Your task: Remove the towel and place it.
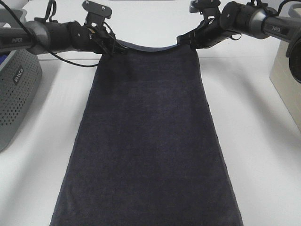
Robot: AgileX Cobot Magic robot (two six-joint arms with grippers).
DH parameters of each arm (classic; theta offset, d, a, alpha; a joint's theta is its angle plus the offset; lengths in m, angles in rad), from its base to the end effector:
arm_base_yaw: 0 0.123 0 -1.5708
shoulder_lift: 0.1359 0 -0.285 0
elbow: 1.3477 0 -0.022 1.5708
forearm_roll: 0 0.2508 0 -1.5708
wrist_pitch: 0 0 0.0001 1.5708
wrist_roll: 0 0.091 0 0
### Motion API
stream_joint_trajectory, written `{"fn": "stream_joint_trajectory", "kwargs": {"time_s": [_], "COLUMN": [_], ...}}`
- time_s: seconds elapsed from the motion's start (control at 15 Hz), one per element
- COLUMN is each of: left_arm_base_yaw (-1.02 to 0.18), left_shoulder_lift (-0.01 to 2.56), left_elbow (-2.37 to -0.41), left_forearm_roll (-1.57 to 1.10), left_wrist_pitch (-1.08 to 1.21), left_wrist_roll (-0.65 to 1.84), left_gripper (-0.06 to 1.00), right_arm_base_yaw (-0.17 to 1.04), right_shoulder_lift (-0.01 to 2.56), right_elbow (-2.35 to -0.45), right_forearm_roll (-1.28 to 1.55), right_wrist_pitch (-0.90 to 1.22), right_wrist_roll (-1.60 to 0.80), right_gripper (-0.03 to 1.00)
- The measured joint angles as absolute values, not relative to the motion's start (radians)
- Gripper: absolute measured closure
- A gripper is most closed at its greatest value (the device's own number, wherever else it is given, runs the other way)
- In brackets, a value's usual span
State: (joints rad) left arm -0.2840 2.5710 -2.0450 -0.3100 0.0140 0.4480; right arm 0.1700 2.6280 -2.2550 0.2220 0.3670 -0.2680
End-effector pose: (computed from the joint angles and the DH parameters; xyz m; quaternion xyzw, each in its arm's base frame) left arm 0.5535 -0.1620 0.1165 0.1786 0.8286 -0.0405 0.5291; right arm 0.5746 0.1059 0.1239 -0.1203 0.8860 0.0598 0.4438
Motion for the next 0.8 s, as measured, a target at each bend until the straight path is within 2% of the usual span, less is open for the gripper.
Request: {"fn": "stream_joint_trajectory", "kwargs": {"time_s": [0.53, 0.67, 0.73, 0.8], "left_arm_base_yaw": [-0.284, -0.284, -0.283, -0.282], "left_shoulder_lift": [2.641, 2.641, 2.643, 2.647], "left_elbow": [-2.045, -2.045, -2.045, -2.045], "left_forearm_roll": [-0.31, -0.31, -0.31, -0.31], "left_wrist_pitch": [-0.1, -0.144, -0.158, -0.168], "left_wrist_roll": [0.448, 0.448, 0.448, 0.448], "left_gripper": [0.93, 0.83, 0.73, 0.69], "right_arm_base_yaw": [0.17, 0.17, 0.17, 0.17], "right_shoulder_lift": [2.687, 2.69, 2.69, 2.691], "right_elbow": [-2.255, -2.255, -2.255, -2.255], "right_forearm_roll": [0.244, 0.256, 0.265, 0.273], "right_wrist_pitch": [0.298, 0.295, 0.288, 0.283], "right_wrist_roll": [-0.268, -0.268, -0.268, -0.268], "right_gripper": [0.96, 0.89, 0.81, 0.76]}}
